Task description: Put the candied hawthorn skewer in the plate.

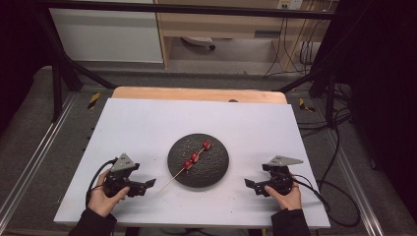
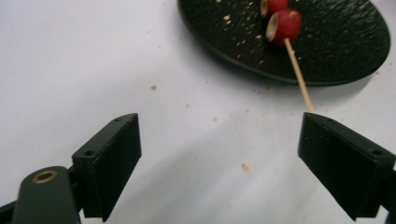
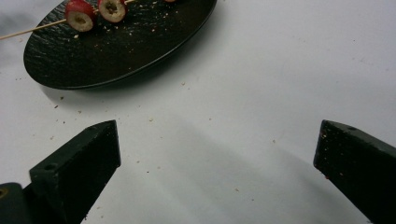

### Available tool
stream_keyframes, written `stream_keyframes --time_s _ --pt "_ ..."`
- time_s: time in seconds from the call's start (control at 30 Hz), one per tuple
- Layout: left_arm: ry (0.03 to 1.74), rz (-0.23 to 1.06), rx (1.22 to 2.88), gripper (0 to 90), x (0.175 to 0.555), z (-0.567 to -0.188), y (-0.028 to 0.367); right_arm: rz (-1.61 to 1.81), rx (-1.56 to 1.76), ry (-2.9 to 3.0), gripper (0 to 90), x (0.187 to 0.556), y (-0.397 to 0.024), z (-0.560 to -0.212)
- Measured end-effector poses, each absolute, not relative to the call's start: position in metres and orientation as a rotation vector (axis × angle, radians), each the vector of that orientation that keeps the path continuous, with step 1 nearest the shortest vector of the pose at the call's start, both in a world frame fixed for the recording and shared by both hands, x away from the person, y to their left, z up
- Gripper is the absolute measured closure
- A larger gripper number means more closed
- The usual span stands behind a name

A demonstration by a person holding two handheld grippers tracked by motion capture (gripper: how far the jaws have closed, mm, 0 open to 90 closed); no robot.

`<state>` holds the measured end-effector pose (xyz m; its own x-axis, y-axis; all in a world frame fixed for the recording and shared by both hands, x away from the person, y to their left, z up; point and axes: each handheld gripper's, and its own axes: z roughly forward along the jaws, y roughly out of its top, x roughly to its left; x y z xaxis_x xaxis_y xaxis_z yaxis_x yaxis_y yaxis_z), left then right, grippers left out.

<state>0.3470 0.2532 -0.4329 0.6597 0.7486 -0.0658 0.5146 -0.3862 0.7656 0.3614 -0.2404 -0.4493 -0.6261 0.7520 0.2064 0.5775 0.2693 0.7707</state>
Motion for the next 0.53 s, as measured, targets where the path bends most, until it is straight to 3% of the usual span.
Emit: stream_keyframes --time_s 0.53 --pt "0.97 0.38 2.067 12.8 0.342 -0.446 0.27 1.242 1.234 2.366 1.0 0.361 -0.238 -0.453"
